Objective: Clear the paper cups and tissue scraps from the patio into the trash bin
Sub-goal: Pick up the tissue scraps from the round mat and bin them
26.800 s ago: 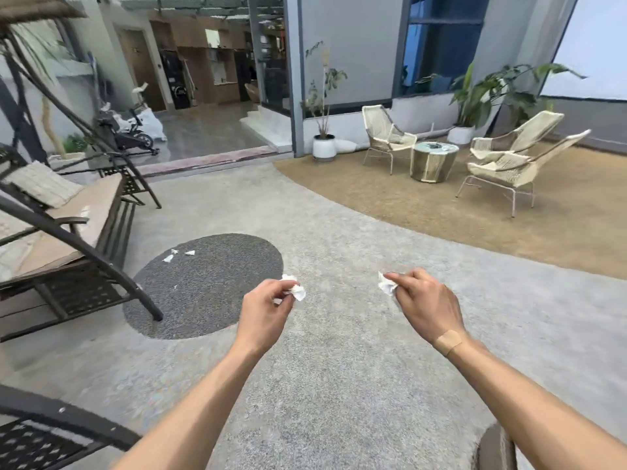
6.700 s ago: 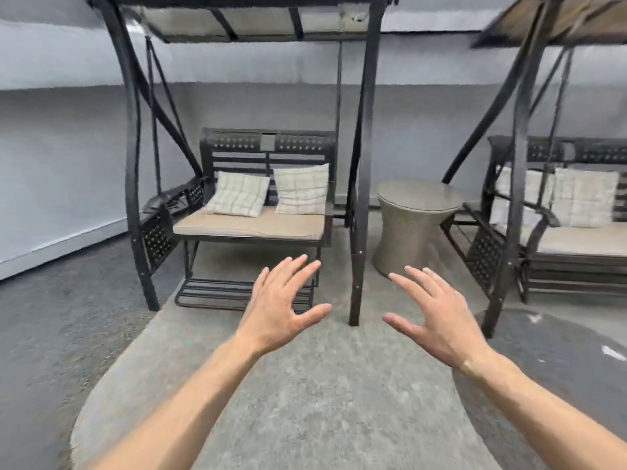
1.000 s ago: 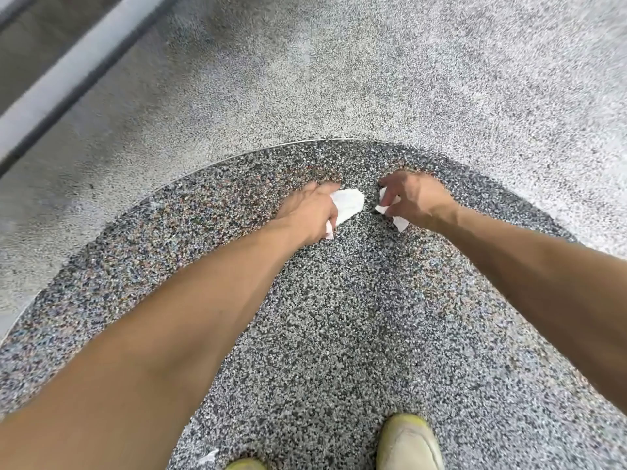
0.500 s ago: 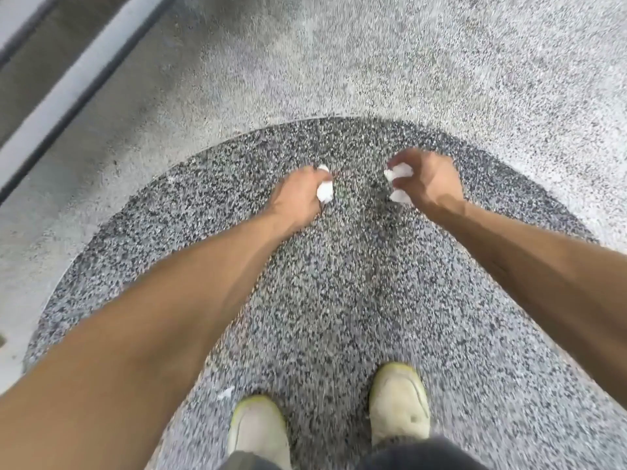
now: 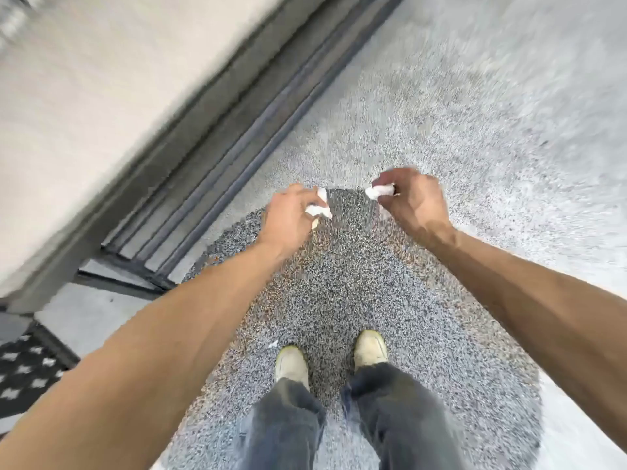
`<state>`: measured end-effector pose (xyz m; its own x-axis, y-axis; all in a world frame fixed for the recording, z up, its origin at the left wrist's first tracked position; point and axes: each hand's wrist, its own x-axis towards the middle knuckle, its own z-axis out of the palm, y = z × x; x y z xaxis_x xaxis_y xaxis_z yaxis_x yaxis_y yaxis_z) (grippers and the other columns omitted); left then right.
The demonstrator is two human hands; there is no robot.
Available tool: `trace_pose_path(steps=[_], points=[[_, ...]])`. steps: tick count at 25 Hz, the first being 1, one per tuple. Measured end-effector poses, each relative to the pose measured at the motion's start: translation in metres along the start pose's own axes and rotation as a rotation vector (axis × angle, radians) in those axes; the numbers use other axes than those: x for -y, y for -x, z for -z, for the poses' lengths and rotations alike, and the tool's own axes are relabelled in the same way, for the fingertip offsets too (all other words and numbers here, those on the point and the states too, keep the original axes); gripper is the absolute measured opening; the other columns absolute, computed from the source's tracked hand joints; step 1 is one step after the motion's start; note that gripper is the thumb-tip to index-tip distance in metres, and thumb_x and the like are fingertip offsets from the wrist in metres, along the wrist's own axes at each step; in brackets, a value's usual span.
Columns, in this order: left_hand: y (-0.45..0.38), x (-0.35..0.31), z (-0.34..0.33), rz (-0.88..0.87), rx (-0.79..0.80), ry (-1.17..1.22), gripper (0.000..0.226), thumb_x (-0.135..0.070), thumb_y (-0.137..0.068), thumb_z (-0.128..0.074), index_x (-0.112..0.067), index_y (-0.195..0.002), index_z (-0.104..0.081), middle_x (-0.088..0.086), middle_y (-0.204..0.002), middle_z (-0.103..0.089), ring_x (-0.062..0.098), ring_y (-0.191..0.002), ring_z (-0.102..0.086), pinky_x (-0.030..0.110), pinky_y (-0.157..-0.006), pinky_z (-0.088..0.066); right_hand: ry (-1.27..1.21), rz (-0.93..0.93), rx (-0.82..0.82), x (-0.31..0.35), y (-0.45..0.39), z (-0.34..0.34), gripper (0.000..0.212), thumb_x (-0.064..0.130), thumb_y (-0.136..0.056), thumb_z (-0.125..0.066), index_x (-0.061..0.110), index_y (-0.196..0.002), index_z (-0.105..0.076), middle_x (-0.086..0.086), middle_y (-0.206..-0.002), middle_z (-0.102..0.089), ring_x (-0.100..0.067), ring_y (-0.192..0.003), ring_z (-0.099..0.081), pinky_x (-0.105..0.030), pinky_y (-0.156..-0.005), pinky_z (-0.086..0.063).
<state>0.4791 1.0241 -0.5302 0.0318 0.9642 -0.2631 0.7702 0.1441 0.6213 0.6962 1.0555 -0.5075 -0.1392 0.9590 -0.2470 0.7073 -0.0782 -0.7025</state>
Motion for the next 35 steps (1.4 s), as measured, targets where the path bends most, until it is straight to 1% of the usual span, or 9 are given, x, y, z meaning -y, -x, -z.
trace_pose_path(steps=[4, 6, 11, 14, 17, 20, 26, 31, 35], points=[[0.051, -0.082, 0.131, -0.002, -0.163, 0.056, 0.039, 0.011, -0.079, -0.061, -0.017, -0.104, -0.075, 0.000, -0.121, -0.066, 0.016, -0.109, -0.060, 0.016, -0.097, -0.036, -0.121, 0.032, -0.038, 0.136, 0.041, 0.095, 0.030, 0.002, -0.089, -0.058, 0.018, -0.113, -0.067, -0.006, -0.108, -0.070, -0.024, -0.072, -0.069, -0.045, -0.063, -0.058], [0.078, -0.115, 0.193, 0.013, -0.232, 0.120, 0.040, 0.008, -0.077, -0.060, -0.019, -0.101, -0.076, -0.002, -0.108, -0.073, 0.018, -0.097, -0.066, 0.022, -0.083, -0.046, -0.142, 0.045, -0.067, 0.198, 0.064, 0.128, 0.028, 0.006, -0.089, -0.059, 0.022, -0.111, -0.068, -0.003, -0.101, -0.071, -0.029, -0.077, -0.069, -0.046, -0.068, -0.058], [0.125, -0.176, 0.331, -0.026, -0.457, 0.289, 0.019, -0.015, -0.084, -0.072, -0.030, -0.094, -0.076, -0.015, -0.083, -0.074, 0.000, -0.070, -0.062, 0.021, -0.067, -0.048, -0.044, 0.251, -0.204, 0.330, 0.097, 0.192, 0.022, 0.014, -0.085, -0.064, 0.033, -0.094, -0.072, 0.001, -0.085, -0.073, -0.012, -0.064, -0.059, -0.018, -0.061, -0.044], [0.146, -0.196, 0.384, -0.048, -0.562, 0.431, 0.011, -0.026, -0.087, -0.071, -0.029, -0.097, -0.076, -0.012, -0.087, -0.075, 0.006, -0.070, -0.069, 0.028, -0.071, -0.055, -0.006, 0.356, -0.262, 0.387, 0.101, 0.222, 0.020, 0.014, -0.083, -0.066, 0.031, -0.094, -0.072, 0.009, -0.078, -0.069, -0.005, -0.065, -0.058, -0.025, -0.064, -0.046], [0.164, -0.207, 0.415, -0.069, -0.669, 0.408, 0.012, -0.027, -0.089, -0.069, -0.028, -0.099, -0.076, -0.008, -0.090, -0.074, 0.008, -0.071, -0.070, 0.038, -0.074, -0.057, 0.025, 0.432, -0.272, 0.425, 0.105, 0.245, 0.018, 0.021, -0.085, -0.068, 0.035, -0.095, -0.072, 0.011, -0.079, -0.070, -0.004, -0.070, -0.065, -0.031, -0.068, -0.055], [0.176, -0.211, 0.435, -0.091, -0.757, 0.335, 0.018, -0.022, -0.093, -0.064, -0.028, -0.106, -0.075, -0.011, -0.098, -0.067, 0.016, -0.081, -0.067, 0.040, -0.078, -0.056, -0.008, 0.526, -0.265, 0.447, 0.105, 0.260, 0.016, 0.025, -0.083, -0.070, 0.039, -0.092, -0.071, 0.025, -0.065, -0.065, 0.006, -0.063, -0.060, -0.015, -0.060, -0.045], [0.218, -0.220, 0.432, 0.026, -0.874, 0.105, 0.038, 0.003, -0.086, -0.061, -0.024, -0.110, -0.073, -0.011, -0.103, -0.061, 0.010, -0.100, -0.058, -0.001, -0.086, -0.030, -0.040, 0.701, -0.121, 0.465, 0.111, 0.269, 0.020, 0.017, -0.079, -0.071, 0.034, -0.088, -0.074, 0.025, -0.065, -0.063, 0.004, -0.066, -0.058, -0.007, -0.061, -0.039], [0.287, -0.217, 0.419, 0.167, -0.980, 0.086, 0.047, 0.012, -0.079, -0.060, -0.021, -0.110, -0.074, -0.007, -0.107, -0.065, 0.010, -0.105, -0.058, 0.010, -0.096, -0.037, -0.059, 0.857, 0.044, 0.490, 0.127, 0.232, 0.021, 0.014, -0.079, -0.070, 0.032, -0.087, -0.074, 0.017, -0.085, -0.068, 0.005, -0.067, -0.056, -0.007, -0.067, -0.038], [0.379, -0.211, 0.414, 0.363, -1.155, 0.042, 0.054, 0.012, -0.075, -0.058, -0.027, -0.108, -0.074, -0.018, -0.102, -0.066, -0.002, -0.100, -0.058, 0.002, -0.091, -0.036, -0.089, 1.028, 0.211, 0.521, 0.169, 0.183, 0.021, 0.009, -0.077, -0.070, 0.026, -0.088, -0.075, 0.013, -0.090, -0.071, 0.004, -0.071, -0.054, -0.007, -0.072, -0.038]])
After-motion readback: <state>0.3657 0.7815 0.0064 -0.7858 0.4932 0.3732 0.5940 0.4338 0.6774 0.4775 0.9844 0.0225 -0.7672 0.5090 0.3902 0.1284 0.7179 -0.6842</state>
